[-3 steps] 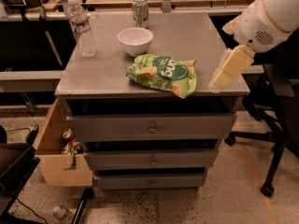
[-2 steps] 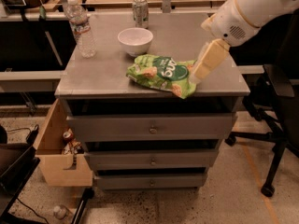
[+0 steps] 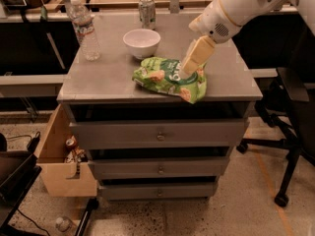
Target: Move green rice chip bag near 7up can
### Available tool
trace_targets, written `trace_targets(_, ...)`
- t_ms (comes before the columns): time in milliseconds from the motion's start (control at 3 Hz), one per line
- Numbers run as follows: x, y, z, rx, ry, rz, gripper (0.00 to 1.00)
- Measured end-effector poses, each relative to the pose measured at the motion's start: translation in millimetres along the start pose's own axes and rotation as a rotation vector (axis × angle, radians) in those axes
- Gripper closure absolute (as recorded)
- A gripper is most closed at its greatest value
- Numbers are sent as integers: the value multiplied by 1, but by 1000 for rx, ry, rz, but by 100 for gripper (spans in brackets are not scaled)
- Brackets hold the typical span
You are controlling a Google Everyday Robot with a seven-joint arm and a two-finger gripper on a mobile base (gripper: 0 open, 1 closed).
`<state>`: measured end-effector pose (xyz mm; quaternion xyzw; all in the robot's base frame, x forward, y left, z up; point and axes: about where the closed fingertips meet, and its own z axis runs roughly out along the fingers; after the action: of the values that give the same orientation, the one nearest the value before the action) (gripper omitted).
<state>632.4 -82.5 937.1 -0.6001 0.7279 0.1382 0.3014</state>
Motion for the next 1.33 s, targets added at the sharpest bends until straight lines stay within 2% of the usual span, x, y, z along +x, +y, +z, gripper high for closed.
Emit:
trace_targets(667, 14, -1, 34, 0, -42, 32, 0)
trace_targets(1333, 26, -8, 73, -9, -38, 67, 0)
